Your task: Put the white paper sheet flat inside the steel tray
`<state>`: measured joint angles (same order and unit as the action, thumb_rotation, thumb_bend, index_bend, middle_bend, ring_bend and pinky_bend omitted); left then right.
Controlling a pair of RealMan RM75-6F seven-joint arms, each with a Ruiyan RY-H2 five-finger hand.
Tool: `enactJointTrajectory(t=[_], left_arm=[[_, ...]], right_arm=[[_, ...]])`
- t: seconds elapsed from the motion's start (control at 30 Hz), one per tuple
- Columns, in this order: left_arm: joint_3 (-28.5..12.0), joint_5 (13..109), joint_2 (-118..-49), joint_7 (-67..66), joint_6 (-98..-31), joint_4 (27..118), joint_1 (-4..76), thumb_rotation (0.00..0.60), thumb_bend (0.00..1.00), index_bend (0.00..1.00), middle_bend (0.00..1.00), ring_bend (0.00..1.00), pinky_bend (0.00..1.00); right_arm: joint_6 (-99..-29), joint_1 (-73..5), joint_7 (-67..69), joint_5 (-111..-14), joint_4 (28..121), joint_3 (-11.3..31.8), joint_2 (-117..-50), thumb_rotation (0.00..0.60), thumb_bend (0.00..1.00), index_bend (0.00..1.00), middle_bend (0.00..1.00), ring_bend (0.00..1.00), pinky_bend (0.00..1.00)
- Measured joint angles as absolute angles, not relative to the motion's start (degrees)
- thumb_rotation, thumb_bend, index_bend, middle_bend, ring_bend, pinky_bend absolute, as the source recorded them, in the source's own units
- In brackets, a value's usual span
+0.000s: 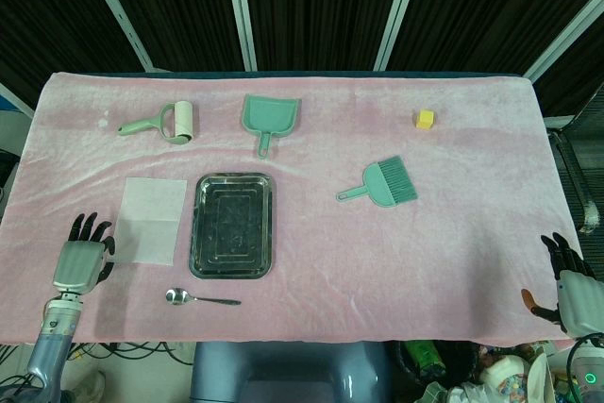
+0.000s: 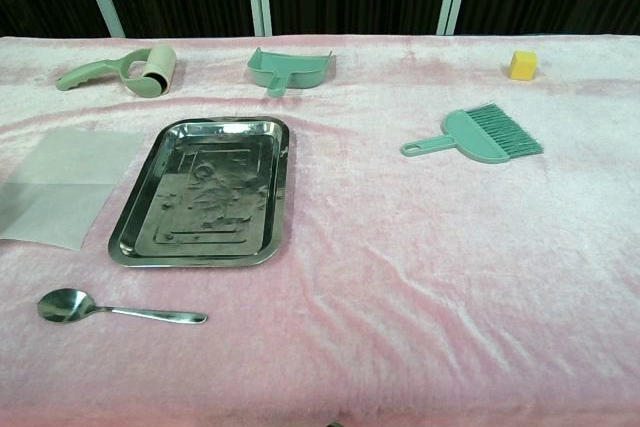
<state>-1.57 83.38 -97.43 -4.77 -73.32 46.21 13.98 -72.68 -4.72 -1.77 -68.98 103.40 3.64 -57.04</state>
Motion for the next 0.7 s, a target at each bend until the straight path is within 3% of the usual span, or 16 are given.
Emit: enactJointTrajectory(t=[0.7], left_arm=[[-1.4,83.5,-97.3,-4.5,-73.6,45.7,13.7,0.6,0.36,0.56,0.22,0.01,0.02]], right_arm=[[-72.5,-4.8,-2.0,-69.2,103.5,3.3,-56.9,0.6,0.25,0.0,0.01,0.09,0.15]])
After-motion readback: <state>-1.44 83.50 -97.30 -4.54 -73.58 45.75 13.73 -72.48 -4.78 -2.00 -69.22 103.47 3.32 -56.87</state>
